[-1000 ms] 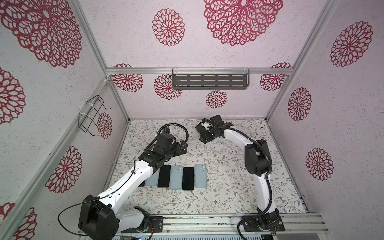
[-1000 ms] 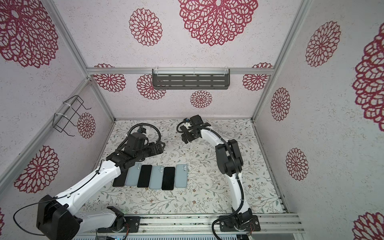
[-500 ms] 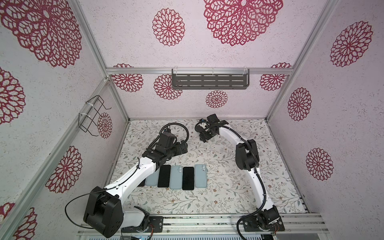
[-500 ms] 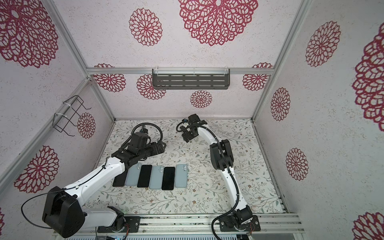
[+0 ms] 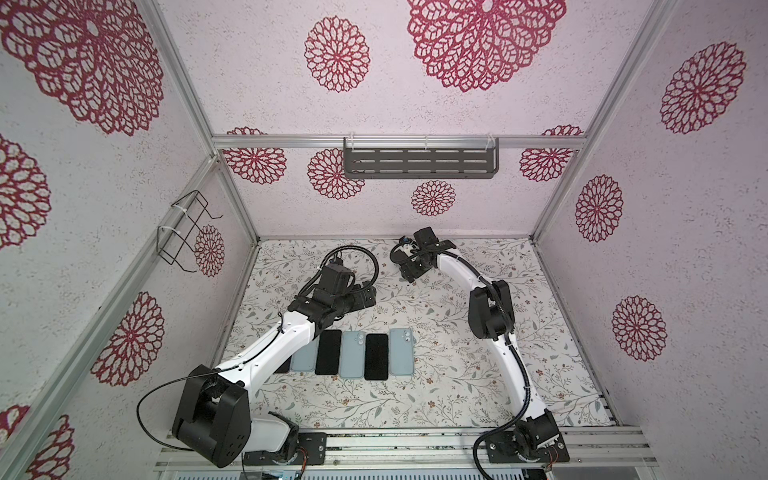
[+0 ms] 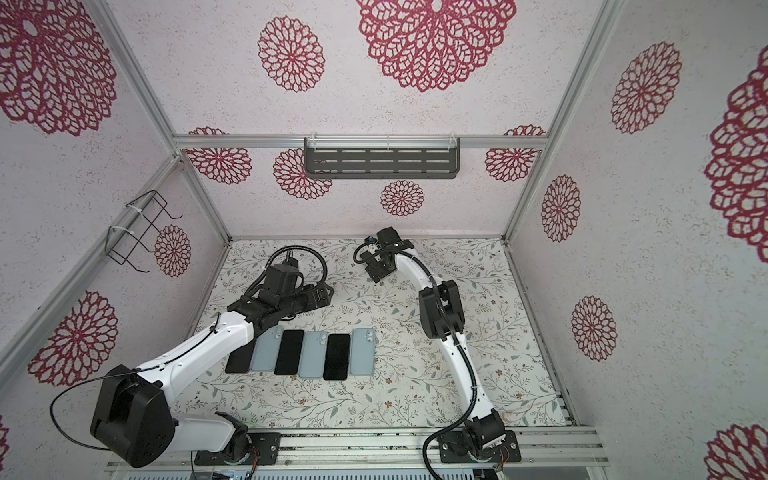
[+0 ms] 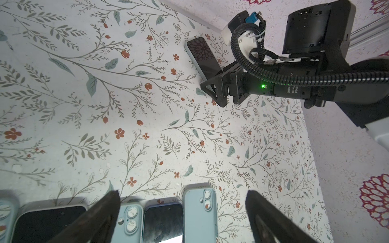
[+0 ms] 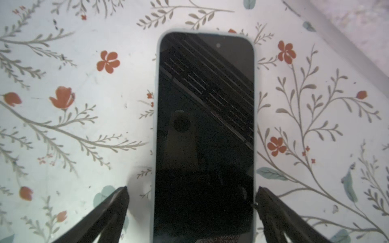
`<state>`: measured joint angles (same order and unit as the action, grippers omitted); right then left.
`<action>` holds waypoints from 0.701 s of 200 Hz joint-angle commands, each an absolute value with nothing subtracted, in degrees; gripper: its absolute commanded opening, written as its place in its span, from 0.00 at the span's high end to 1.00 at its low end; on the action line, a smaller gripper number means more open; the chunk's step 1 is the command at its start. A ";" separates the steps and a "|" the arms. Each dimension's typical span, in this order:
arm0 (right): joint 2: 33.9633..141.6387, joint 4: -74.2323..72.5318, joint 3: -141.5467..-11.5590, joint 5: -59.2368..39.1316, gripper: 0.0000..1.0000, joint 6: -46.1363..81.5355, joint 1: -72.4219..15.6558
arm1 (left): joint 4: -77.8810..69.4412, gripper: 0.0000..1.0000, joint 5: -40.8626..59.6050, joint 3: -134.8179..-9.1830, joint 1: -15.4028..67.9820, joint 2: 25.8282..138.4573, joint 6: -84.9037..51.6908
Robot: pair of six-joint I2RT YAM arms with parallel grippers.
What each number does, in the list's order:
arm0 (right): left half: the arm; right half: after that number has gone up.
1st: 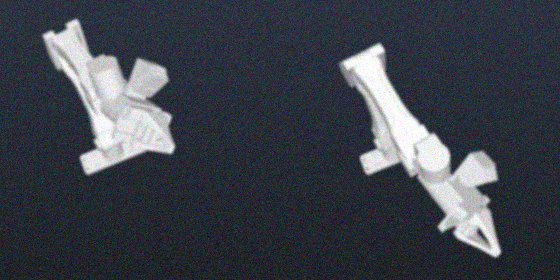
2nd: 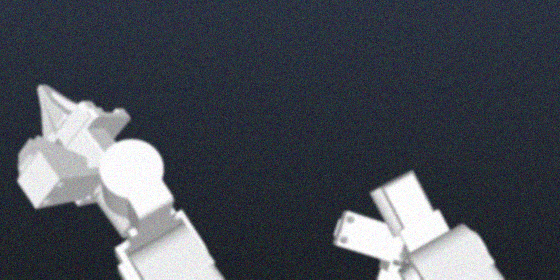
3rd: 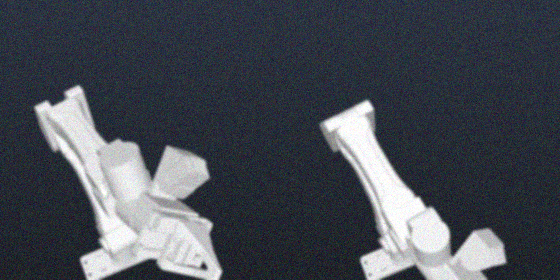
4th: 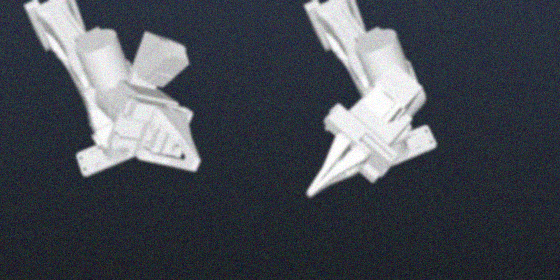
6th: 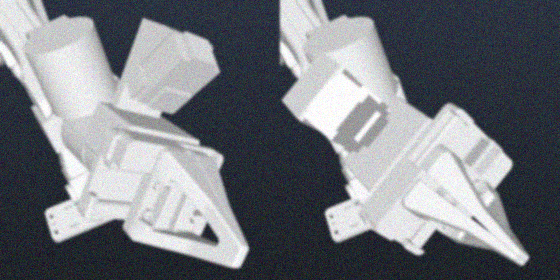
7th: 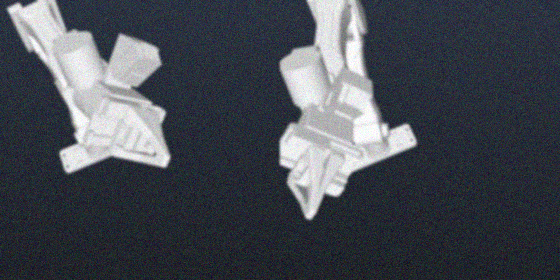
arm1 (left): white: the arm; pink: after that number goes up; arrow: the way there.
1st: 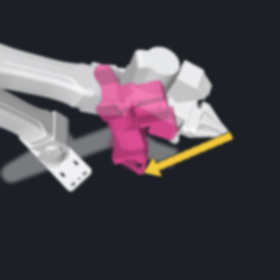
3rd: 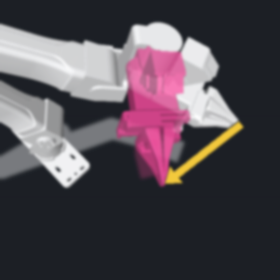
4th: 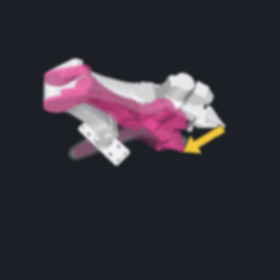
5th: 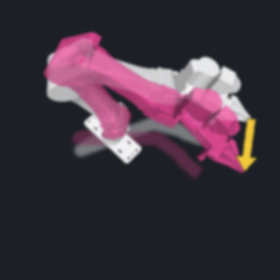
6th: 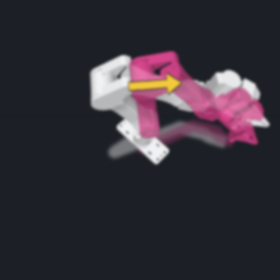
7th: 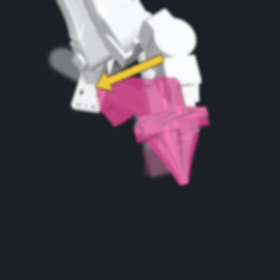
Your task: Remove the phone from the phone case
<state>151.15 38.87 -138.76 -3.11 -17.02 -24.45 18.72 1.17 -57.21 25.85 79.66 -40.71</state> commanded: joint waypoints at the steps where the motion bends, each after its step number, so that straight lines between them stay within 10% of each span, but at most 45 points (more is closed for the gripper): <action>1: 152.67 41.28 -139.75 -2.70 0.09 -18.11 -23.71 | 16.07 0.03 3.09 -57.74 25.09 80.65 -41.23; 71: 146.21 37.29 -129.12 -2.46 0.40 -15.29 -23.71 | 8.61 0.03 11.04 -60.02 23.45 83.12 -46.54; 140: 132.80 25.17 -107.51 -3.73 0.41 -12.74 -23.99 | 5.45 0.02 12.99 -59.51 22.25 84.68 -49.04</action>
<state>136.51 25.52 -111.35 -2.98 -14.87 -24.16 8.14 11.68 -58.83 22.94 84.14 -48.25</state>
